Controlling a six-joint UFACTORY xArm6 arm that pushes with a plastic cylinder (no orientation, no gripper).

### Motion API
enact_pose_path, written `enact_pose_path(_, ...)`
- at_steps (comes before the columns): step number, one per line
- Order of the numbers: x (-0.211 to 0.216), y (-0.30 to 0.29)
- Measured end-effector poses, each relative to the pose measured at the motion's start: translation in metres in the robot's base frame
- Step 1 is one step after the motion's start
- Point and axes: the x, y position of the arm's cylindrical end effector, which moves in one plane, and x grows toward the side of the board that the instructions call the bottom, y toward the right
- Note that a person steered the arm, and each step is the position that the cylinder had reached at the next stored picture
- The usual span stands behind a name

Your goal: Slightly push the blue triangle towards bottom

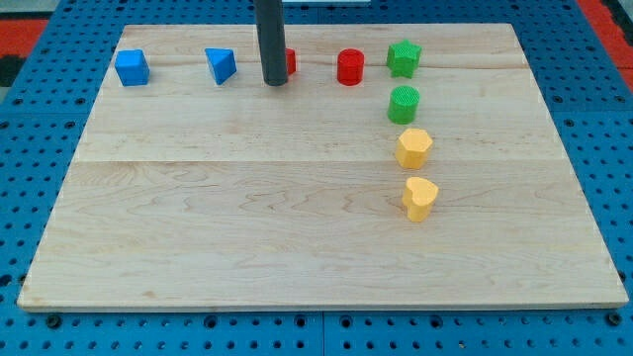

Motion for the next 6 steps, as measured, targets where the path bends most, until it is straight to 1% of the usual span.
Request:
enact_pose_path(1,0.073,0.000)
enact_pose_path(2,0.127,-0.042)
enact_pose_path(3,0.094,-0.078)
enact_pose_path(4,0.027,-0.020)
enact_pose_path(5,-0.022,-0.027)
enact_pose_path(6,-0.028,-0.082)
